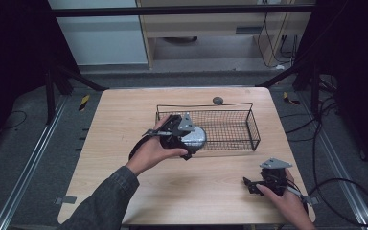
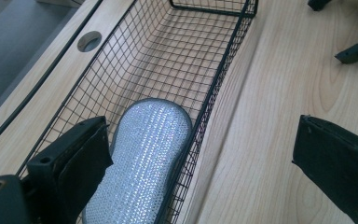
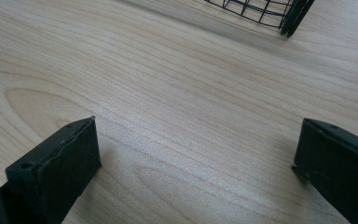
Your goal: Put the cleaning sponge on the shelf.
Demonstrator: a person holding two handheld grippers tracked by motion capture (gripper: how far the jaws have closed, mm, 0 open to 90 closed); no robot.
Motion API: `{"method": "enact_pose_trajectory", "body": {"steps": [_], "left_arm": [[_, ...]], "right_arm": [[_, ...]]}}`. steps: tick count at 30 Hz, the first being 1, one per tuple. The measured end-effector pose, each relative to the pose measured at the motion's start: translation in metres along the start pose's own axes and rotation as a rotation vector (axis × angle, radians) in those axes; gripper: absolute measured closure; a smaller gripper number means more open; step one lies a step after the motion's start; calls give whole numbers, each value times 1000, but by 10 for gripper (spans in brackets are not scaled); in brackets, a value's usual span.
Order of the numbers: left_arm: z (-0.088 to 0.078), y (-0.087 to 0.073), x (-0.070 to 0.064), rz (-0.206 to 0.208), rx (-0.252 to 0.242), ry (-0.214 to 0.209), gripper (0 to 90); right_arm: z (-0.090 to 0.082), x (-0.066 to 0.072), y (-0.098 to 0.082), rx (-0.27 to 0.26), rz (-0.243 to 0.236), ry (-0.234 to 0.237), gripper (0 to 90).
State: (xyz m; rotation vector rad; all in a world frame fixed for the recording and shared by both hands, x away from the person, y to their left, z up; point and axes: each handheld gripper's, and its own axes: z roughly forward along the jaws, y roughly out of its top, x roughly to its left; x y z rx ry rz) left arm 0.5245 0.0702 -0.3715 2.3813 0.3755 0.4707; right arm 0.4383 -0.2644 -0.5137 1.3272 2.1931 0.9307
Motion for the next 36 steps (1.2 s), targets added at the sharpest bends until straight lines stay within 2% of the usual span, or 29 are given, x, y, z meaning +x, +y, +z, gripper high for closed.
{"method": "enact_pose_trajectory", "body": {"steps": [3, 9, 12, 19, 30, 36], "left_arm": [[-1, -5, -3, -8, 3, 10, 32], [-7, -18, -6, -55, -3, 67, 33], [-15, -26, -7, -71, -17, 75, 32], [-33, -45, -9, -106, -34, 124, 29], [-61, -85, 0, -177, -27, 175, 28], [-69, -107, 6, -215, -8, 190, 26]], "right_arm": [[0, 0, 0, 0, -1, 0, 3], [0, 0, 0, 0, -1, 0, 3], [0, 0, 0, -1, -1, 0, 3], [-1, 0, -1, 1, -2, 1, 3], [-2, 0, -2, 0, -1, -1, 3], [-2, 1, -2, 0, -1, -1, 3]]}}
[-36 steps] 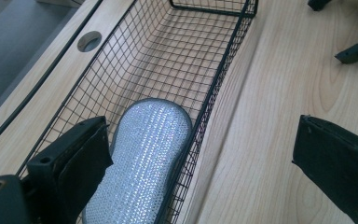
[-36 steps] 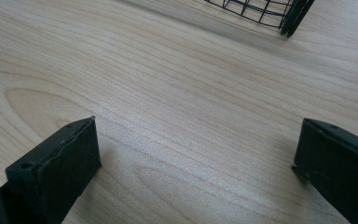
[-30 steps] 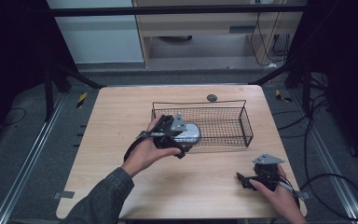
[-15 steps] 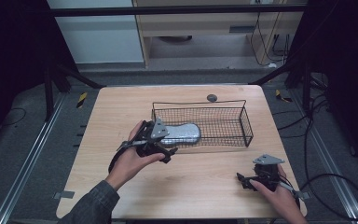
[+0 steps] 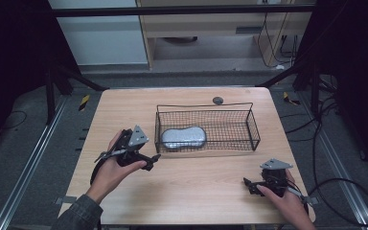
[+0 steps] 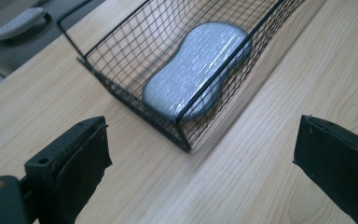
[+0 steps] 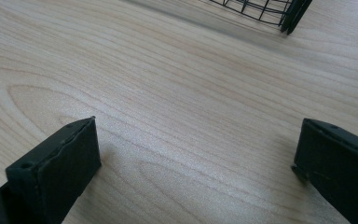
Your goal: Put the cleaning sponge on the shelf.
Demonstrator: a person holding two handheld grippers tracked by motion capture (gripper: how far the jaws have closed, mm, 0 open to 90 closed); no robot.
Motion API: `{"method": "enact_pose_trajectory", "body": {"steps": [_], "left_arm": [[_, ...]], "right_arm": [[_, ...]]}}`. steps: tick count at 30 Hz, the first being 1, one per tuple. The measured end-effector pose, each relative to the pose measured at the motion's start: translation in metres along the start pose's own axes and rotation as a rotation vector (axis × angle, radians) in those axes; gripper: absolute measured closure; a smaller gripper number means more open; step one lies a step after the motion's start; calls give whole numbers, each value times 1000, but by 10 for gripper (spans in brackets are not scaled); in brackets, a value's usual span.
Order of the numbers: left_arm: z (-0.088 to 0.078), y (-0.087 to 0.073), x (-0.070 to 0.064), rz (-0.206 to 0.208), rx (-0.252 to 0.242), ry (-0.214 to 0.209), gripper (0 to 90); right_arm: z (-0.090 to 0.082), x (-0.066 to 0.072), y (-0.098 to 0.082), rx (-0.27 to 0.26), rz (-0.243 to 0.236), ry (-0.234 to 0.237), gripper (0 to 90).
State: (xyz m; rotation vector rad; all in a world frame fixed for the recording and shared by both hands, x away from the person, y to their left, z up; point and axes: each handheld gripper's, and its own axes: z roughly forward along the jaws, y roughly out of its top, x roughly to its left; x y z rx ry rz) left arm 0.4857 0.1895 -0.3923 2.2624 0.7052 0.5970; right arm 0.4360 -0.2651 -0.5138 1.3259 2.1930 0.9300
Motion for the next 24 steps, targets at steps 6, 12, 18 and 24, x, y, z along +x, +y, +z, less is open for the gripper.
{"method": "enact_pose_trajectory", "body": {"steps": [6, 12, 18, 24], "left_arm": [[-2, -16, 14, -27, 31, 26, 26], [2, -31, 27, -35, 71, 64, 26], [10, -49, 43, -70, 92, 84, 26], [19, -65, 53, -112, 122, 99, 26]], "right_arm": [[0, 0, 0, 0, -1, 0, 3], [0, 0, 0, 0, 0, 0, 3], [0, 0, 0, 0, 0, 0, 3], [0, 0, 0, 0, 2, 0, 3]]}}
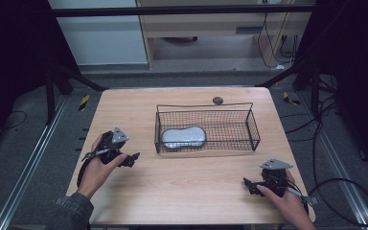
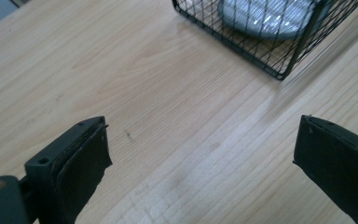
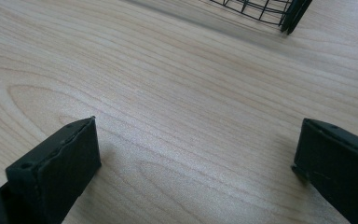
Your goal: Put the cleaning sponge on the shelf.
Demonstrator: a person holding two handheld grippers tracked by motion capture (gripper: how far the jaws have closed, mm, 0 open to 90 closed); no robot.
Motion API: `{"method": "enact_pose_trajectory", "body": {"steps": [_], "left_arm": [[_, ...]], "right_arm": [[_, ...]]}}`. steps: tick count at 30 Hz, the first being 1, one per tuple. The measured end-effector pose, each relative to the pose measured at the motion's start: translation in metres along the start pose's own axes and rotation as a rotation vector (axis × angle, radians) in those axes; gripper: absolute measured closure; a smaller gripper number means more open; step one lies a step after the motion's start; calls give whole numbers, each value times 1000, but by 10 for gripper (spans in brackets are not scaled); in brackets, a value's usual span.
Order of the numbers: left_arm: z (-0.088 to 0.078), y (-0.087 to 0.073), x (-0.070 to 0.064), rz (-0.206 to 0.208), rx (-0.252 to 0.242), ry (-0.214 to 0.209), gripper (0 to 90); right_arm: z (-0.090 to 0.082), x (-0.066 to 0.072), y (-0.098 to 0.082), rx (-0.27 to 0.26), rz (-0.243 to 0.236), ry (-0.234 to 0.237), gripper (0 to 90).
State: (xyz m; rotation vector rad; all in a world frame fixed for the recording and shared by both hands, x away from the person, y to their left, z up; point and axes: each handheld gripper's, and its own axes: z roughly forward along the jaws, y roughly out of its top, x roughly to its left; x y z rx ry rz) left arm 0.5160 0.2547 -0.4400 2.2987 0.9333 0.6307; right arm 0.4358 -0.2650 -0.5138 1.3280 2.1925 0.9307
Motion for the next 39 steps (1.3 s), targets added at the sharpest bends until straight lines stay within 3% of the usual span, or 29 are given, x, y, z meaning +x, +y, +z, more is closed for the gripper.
{"method": "enact_pose_trajectory", "body": {"steps": [15, 39], "left_arm": [[28, -21, 18, -77, 91, 15, 30], [65, -19, 32, -182, 34, 6, 35]], "right_arm": [[0, 0, 0, 0, -2, 1, 3], [0, 0, 0, 0, -3, 3, 3]]}}
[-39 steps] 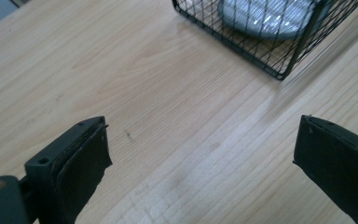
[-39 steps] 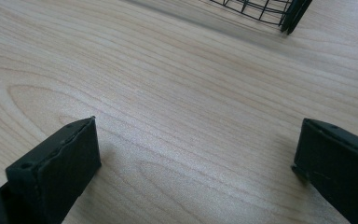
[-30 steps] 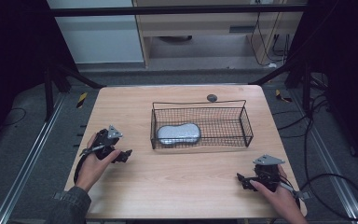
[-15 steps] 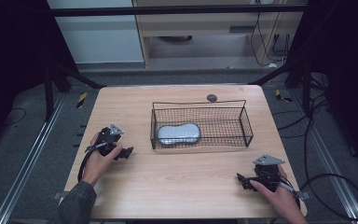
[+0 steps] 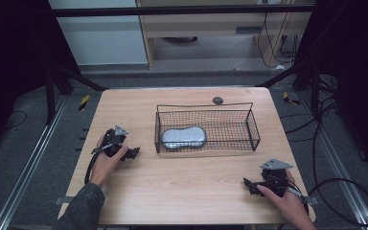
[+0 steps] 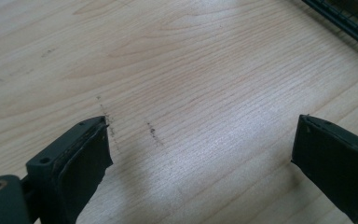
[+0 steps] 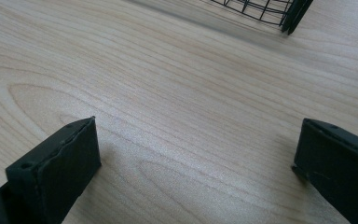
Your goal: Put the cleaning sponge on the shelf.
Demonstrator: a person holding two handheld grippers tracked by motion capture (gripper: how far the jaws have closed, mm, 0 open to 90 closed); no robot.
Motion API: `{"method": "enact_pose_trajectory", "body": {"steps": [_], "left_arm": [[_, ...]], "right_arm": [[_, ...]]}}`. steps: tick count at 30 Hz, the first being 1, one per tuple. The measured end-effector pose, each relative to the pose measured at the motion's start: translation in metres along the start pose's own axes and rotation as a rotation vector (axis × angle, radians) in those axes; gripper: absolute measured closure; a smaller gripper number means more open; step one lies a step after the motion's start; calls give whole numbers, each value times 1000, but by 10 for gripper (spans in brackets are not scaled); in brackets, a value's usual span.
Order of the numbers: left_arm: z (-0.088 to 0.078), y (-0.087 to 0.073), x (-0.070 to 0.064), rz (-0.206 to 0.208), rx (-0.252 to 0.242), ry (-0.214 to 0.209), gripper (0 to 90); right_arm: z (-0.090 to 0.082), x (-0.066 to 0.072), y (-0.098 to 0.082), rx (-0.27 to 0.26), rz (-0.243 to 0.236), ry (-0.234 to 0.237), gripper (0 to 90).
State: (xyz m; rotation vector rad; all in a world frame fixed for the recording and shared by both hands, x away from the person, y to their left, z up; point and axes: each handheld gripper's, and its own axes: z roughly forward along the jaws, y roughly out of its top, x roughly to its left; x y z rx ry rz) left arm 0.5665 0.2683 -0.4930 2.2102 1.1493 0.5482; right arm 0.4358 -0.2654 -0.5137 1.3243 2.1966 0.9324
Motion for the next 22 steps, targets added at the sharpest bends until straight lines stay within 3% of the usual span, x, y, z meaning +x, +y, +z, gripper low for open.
{"method": "enact_pose_trajectory", "body": {"steps": [12, 15, 22], "left_arm": [[12, -4, 3, -58, -38, -33, 19], [13, -7, 5, -58, -65, -41, 0], [13, -7, 5, -58, -66, -40, 0]], "right_arm": [[0, 0, 0, 0, 2, 0, 3], [0, 0, 0, 1, 2, 0, 3], [0, 0, 0, 0, 3, 0, 3]]}}
